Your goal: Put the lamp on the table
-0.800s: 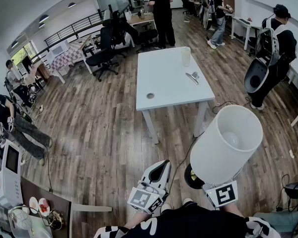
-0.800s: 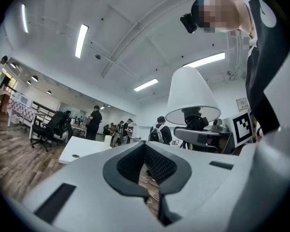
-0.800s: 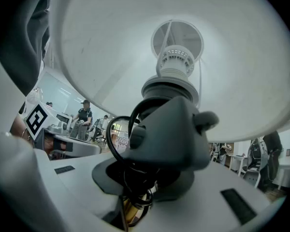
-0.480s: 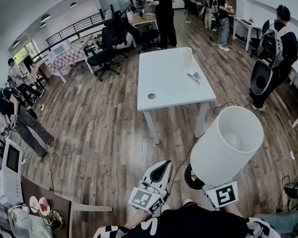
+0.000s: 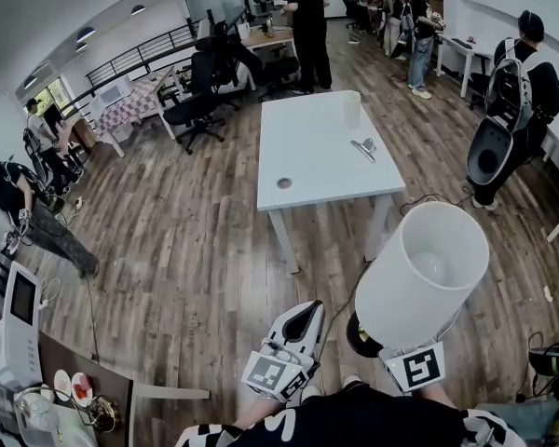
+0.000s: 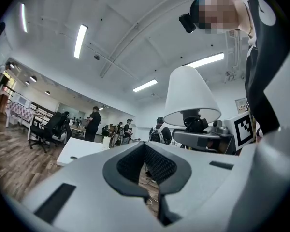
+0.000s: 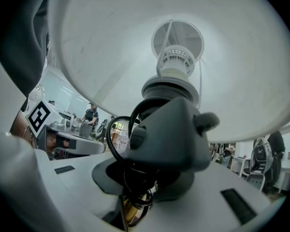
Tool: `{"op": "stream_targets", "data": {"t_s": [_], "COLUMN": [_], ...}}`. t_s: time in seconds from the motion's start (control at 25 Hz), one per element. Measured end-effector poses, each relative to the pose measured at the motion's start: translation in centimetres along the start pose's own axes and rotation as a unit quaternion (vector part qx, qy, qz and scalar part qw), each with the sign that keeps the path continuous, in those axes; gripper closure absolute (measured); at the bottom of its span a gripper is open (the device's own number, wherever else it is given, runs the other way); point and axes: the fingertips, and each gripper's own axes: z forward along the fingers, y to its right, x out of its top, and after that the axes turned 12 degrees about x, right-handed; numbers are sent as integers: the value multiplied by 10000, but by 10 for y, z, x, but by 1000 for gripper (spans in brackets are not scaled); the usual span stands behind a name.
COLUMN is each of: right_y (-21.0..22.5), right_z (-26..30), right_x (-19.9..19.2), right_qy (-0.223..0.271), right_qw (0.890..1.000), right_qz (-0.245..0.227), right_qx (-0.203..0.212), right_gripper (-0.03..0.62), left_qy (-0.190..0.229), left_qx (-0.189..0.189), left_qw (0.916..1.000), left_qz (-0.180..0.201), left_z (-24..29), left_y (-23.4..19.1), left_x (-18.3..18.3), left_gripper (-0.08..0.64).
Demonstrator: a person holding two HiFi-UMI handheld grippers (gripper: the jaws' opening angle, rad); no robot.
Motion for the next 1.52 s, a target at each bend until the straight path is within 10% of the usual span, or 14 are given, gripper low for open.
{"op": "stream_targets", "data": {"t_s": [1.52], "right_y": [-21], "right_z": [55], "right_x": [-40], "right_qy": [-248], "right_qw": [9981], "right_qz": [157], "right_qx": [-542], "right_gripper": [486], "left_qy": [-232], "left_qx": [-49], "left_qw": [9997], "left_qz": [-63], "left_z": [5], "left_y": [-91], "left_x": [-26], "left_gripper": [555]}}
